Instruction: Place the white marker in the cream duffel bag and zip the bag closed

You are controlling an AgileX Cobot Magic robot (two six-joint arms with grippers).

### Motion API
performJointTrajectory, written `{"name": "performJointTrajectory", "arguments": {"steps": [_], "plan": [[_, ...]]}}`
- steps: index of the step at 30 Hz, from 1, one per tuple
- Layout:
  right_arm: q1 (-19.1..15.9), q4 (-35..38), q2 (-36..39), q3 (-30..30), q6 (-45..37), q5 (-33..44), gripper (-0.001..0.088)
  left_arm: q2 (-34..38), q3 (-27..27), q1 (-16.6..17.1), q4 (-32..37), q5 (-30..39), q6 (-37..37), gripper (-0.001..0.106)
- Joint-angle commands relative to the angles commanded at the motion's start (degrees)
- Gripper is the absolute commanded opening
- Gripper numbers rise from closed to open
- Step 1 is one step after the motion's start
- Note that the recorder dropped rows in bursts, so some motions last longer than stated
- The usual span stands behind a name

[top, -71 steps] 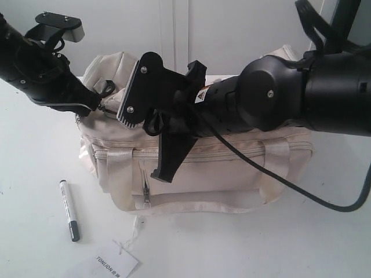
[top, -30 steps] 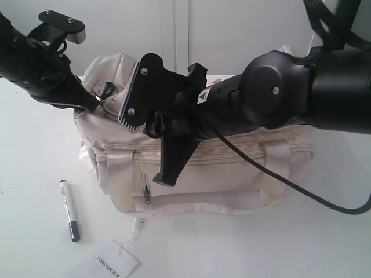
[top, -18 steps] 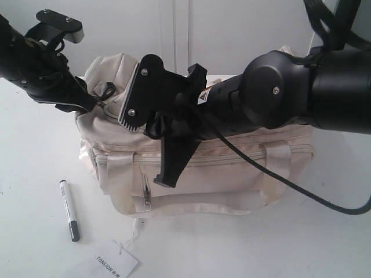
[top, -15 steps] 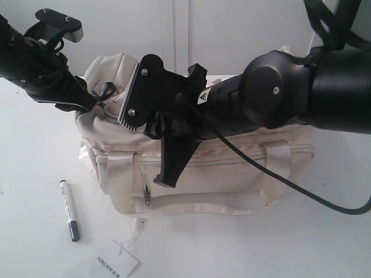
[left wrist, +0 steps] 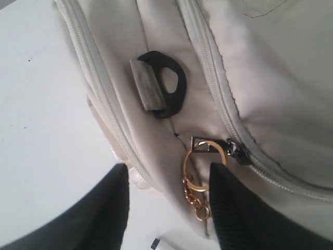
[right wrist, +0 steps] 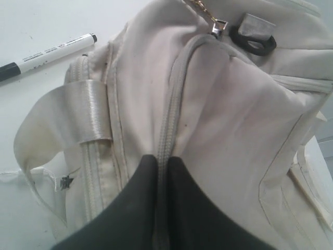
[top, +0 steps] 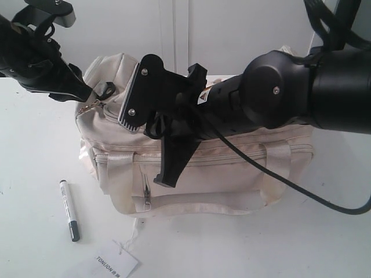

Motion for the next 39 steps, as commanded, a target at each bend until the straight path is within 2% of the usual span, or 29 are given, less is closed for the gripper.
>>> {"name": "performJointTrajectory", "arguments": {"steps": [9, 11, 22, 24, 31, 33, 36, 39], "plan": [[0.0, 0.0, 0.0, 0.0, 0.0, 0.0, 0.0041, -0.44, 0.0, 0.0, 0.0, 0.0, 0.0, 0.051], [0.0, 0.0, 0.0, 0.0, 0.0, 0.0, 0.0085, -0.44, 0.0, 0.0, 0.0, 0.0, 0.0, 0.051], [0.0, 0.0, 0.0, 0.0, 0.55, 0.0, 0.0448, -0.48, 0.0, 0.0, -0.61, 0.0, 0.0, 0.051], [0.0, 0.0, -0.15, 0.0, 2.63, -0.65, 0.0486, -0.48, 0.0, 0.0, -1.06, 0.0, 0.0, 0.051], [-0.77, -0.13, -3.21, -0.72, 9.02, -0.57, 0.0486, -0.48, 0.0, 0.0, -1.29, 0.0, 0.51, 0.051], [-1.47, -0.22, -4.45, -1.42, 10.61, 0.78, 0.0462, -0.48, 0.0, 0.0, -1.29, 0.0, 0.51, 0.051], [-3.12, -0.22, -6.04, -3.22, 12.71, 4.02, 0.0339, -0.48, 0.0, 0.0, -1.29, 0.1, 0.51, 0.051], [-5.33, -0.38, -6.88, -6.23, 15.74, 9.78, 0.0175, -0.48, 0.0, 0.0, -1.29, 0.37, 0.51, 0.051]]}}
